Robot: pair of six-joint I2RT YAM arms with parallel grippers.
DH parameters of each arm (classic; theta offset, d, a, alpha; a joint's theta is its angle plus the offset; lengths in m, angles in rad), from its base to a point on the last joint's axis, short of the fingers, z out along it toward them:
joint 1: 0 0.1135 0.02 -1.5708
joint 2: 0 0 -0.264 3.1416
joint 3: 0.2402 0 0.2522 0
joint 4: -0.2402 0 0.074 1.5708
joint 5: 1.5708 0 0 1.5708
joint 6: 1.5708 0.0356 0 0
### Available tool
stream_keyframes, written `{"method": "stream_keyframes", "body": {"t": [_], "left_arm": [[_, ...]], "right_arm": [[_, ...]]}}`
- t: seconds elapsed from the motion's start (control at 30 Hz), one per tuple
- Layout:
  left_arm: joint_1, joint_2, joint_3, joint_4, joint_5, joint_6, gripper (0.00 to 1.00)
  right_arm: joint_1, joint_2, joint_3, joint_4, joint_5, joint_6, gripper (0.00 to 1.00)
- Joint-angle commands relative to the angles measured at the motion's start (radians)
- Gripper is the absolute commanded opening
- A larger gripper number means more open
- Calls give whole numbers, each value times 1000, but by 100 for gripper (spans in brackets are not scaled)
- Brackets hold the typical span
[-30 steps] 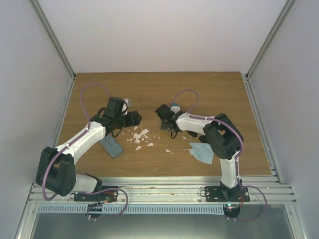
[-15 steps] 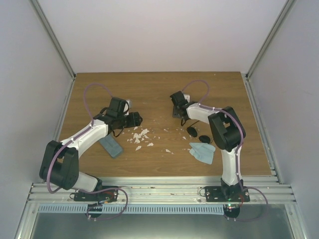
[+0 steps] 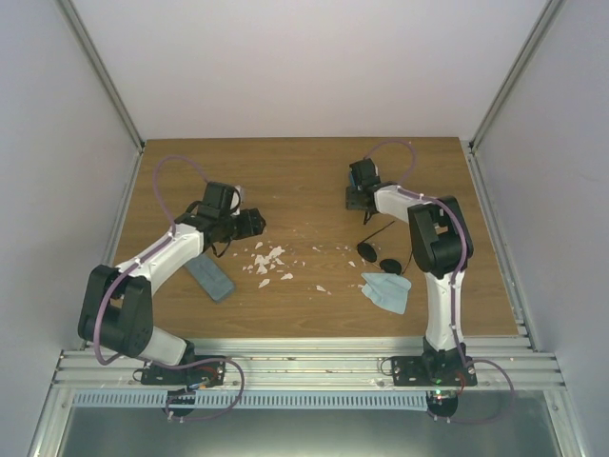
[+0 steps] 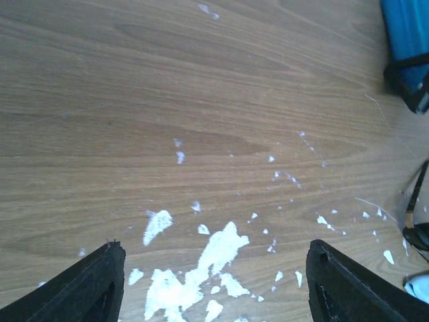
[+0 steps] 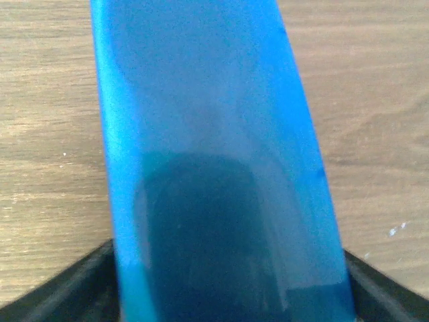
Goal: Organize the sunglasses
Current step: Move the sunglasses case at the center of the board, then pick up the sunglasses case from the center of the board.
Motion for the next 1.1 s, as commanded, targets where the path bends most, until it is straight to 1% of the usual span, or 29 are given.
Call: {"method": "stream_keyframes", "body": {"t": [0.0,0.07,0.17,0.33,0.4,0.5,0.6,0.67,0.8,0.93,1.0,1.07], "left_arm": [[50,-37,18,5,-23,-3,74],[72,-64,20,-6,-34,0,74],[102,-120,28,-32,-65,8,76],[142,-246,55,-76,-126,18,81],[151,-300,74,-97,-151,27,83],[158,-375,113,-121,-191,53,86],[161,-450,156,-139,-244,77,91],[162,-499,182,-140,-244,101,99],[161,-547,248,-177,-224,136,99],[162,-582,271,-220,-192,152,99],[162,-598,268,-232,-169,154,99],[162,-609,268,-247,-167,154,99]], "right_arm": [[2,-39,10,-32,-49,-52,79],[4,-88,5,-50,-72,-41,88],[21,-174,-17,-69,-87,-23,96],[105,-304,-73,-106,-78,29,99],[172,-340,-98,-99,-82,38,99],[317,-353,-103,-89,-79,45,99],[478,-313,-76,-67,-78,54,99],[571,-252,-23,-66,-95,49,99],[717,-108,120,-81,-120,19,100],[791,-36,172,-37,-191,-14,100],[804,11,212,-52,-239,-25,100],[820,57,261,-79,-255,-40,100]]}}
